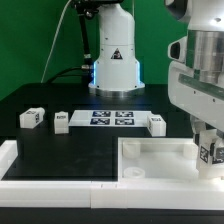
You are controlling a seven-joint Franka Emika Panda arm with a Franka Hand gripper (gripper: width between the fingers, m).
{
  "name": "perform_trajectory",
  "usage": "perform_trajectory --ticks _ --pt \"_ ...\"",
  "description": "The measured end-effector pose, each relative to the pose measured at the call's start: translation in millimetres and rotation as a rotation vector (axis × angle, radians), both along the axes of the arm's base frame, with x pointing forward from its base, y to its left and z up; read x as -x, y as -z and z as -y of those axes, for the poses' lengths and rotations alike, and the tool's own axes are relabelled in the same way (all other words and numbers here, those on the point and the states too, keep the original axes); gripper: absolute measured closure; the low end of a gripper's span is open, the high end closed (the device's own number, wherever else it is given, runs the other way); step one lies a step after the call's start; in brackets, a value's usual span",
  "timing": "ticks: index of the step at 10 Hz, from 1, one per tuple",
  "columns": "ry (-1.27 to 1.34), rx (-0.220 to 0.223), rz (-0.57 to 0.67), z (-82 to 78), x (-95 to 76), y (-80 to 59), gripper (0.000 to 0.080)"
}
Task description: Assemble one leg
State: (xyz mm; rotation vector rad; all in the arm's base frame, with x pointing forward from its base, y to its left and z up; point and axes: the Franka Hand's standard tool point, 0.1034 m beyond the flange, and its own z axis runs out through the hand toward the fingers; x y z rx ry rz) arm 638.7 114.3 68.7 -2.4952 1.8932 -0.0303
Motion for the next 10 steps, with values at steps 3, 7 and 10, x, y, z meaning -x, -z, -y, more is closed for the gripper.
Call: perform_trajectory --ticks 3,7,10 --pt "0.065 -0.010 -0.002 -0.6 0.1 0.5 0.0506" --pt "-0.187 -0.006 0.010 -5.3 -0.6 0.2 0.0162" --pt "-0.606 0.015 0.033 -0.2 -1.9 3.3 0.0150"
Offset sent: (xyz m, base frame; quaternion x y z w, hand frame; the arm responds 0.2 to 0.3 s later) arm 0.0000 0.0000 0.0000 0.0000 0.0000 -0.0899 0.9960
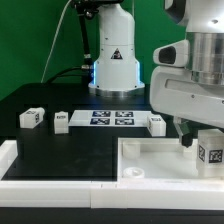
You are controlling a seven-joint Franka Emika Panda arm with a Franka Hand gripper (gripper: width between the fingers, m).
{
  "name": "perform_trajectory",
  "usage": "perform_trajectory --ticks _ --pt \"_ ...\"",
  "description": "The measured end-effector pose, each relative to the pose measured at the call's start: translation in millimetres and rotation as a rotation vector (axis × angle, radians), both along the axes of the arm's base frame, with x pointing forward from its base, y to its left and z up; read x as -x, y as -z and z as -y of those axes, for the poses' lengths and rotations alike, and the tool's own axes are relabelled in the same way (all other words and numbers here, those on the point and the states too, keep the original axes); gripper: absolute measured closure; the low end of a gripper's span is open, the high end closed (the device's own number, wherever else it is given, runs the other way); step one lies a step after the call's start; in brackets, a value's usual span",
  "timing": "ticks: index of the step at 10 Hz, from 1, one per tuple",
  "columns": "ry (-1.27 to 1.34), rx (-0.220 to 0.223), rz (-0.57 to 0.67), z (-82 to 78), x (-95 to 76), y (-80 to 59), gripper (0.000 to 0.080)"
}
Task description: Assemble one leg
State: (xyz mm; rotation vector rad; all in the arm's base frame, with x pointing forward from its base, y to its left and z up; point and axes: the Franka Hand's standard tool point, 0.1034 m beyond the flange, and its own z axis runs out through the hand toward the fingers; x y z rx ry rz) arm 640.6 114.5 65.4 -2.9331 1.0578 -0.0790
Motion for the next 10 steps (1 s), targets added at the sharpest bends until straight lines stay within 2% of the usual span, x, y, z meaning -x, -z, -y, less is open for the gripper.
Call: perform_trajectory --ticks 5,8,10 --pt "-0.437 0.034 0.007 -5.0 -0.9 -4.7 0.0150" --pt "-0.790 0.066 0.004 5.2 -3.1 -5.9 0.0150" --pt "-0.815 0.074 0.002 5.8 -3.1 -5.7 0.0150"
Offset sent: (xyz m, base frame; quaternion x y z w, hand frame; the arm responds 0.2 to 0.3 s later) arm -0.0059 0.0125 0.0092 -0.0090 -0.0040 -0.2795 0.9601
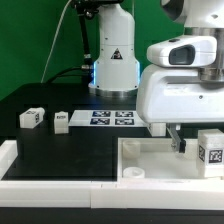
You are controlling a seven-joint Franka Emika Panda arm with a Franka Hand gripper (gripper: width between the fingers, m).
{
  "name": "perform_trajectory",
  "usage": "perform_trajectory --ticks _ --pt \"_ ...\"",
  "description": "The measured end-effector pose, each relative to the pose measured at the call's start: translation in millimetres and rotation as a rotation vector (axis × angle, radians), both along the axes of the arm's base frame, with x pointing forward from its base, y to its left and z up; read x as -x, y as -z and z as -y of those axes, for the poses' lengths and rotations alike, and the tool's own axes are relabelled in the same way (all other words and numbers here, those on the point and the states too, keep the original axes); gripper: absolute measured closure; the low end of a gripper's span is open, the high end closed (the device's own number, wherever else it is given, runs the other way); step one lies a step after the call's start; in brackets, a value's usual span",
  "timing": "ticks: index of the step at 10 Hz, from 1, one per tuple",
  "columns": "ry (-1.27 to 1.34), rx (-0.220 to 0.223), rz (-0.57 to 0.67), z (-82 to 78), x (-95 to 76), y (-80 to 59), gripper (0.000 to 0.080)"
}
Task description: Assemble one leg
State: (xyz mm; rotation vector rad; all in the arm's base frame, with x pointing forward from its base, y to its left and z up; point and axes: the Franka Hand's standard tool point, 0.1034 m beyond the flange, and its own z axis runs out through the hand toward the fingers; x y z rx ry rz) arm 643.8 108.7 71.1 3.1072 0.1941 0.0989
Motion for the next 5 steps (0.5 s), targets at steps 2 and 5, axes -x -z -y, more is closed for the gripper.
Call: perform_trajectory --ticks 2,5 --pt "0.033 -0.002 0.001 0.3 0.0 0.2 0.0429" --pt "0.269 -0.022 0.002 -3.2 1.4 1.7 0.0508"
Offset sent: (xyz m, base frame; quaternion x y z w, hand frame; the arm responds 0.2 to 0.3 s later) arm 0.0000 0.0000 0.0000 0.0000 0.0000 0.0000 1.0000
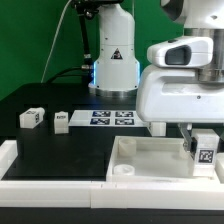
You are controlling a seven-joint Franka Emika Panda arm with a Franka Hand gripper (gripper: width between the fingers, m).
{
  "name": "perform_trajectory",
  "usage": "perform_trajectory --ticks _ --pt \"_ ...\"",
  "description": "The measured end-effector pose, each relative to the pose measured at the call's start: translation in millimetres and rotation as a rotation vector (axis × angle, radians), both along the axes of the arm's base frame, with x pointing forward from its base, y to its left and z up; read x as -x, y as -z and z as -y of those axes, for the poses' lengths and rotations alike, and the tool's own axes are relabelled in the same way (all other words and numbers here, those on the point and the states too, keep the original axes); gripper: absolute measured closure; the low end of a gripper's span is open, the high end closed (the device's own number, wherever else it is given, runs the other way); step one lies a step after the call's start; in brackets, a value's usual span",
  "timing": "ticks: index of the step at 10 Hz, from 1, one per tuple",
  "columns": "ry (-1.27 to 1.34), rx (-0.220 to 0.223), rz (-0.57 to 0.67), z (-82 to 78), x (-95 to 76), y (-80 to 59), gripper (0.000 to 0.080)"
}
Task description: Assemble one leg
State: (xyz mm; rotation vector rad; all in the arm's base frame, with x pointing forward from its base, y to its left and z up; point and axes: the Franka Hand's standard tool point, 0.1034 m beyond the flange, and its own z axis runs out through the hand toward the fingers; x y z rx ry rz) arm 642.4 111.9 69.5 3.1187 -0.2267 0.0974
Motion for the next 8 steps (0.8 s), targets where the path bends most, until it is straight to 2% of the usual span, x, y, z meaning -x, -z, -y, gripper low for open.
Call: perform_trajectory --ticks 2,4,8 --pt "0.282 -0.017 0.000 -5.7 1.9 0.3 0.0508" --pt "0.590 -0.047 -0.001 -1.9 1.7 1.6 0.0508" --pt "1.124 -0.069 -0.009 -0.4 3.5 1.9 0.0508"
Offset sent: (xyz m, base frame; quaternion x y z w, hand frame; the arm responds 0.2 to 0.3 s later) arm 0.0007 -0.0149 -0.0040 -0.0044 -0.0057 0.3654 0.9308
